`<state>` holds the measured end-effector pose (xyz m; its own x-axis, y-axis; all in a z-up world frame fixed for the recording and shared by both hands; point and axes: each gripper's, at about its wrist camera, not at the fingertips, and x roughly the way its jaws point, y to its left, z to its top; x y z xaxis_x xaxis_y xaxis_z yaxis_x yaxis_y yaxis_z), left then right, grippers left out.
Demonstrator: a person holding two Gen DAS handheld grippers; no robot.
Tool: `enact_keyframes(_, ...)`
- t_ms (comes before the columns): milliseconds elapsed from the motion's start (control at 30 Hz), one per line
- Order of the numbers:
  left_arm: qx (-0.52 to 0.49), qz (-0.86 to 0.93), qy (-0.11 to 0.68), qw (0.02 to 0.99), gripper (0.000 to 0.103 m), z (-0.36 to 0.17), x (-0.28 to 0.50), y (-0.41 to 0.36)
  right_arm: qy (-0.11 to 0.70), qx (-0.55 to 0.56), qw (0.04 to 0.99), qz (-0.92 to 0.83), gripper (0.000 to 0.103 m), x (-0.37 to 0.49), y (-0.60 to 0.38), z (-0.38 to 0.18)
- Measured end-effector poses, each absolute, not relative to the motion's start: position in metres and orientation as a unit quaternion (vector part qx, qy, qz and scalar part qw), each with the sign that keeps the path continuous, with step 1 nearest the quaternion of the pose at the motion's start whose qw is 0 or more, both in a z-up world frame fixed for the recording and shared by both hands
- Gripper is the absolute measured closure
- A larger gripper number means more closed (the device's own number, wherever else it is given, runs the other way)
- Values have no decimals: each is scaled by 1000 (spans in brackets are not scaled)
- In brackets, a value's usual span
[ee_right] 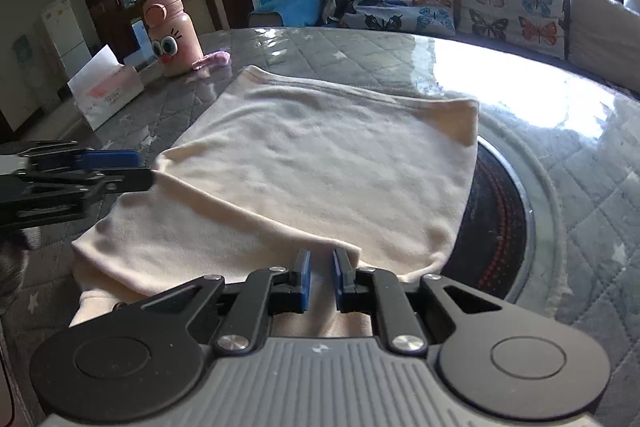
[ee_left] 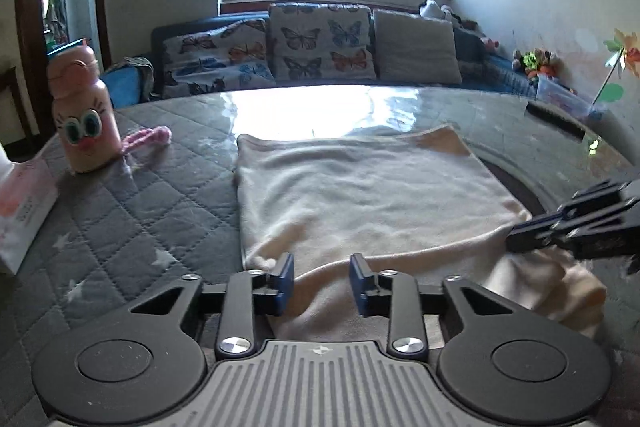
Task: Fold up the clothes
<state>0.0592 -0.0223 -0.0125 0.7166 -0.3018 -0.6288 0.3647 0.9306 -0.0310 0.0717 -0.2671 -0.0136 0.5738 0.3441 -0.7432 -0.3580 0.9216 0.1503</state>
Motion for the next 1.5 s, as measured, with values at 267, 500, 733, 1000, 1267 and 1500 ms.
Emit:
enact_keyframes(267,72,-175,332,924,71,-20,58,-23,420,-41,878,228,83,56,-259,-11)
enact_keyframes(500,109,-210,311,920,71,-11,31,-38,400,-82,881,239,79,39,-248,-1)
enact_keyframes(733,143,-237,305,911,69,-7,3,-43,392,-98,873,274,75,39,-220,-9)
enact_keyframes(1000,194,-255,302,898,62,-9,-38,-28,415,-85,868,259,71,18,-248,-13)
enact_keyframes(1267,249,-295,281,879,57,-22,-65,-37,406,-84,870,266,67,2,-256,0)
enact_keyframes(1500,268,-313,260,873,57,-34,-67,-57,400,-110,869,270,58,-16,-261,9)
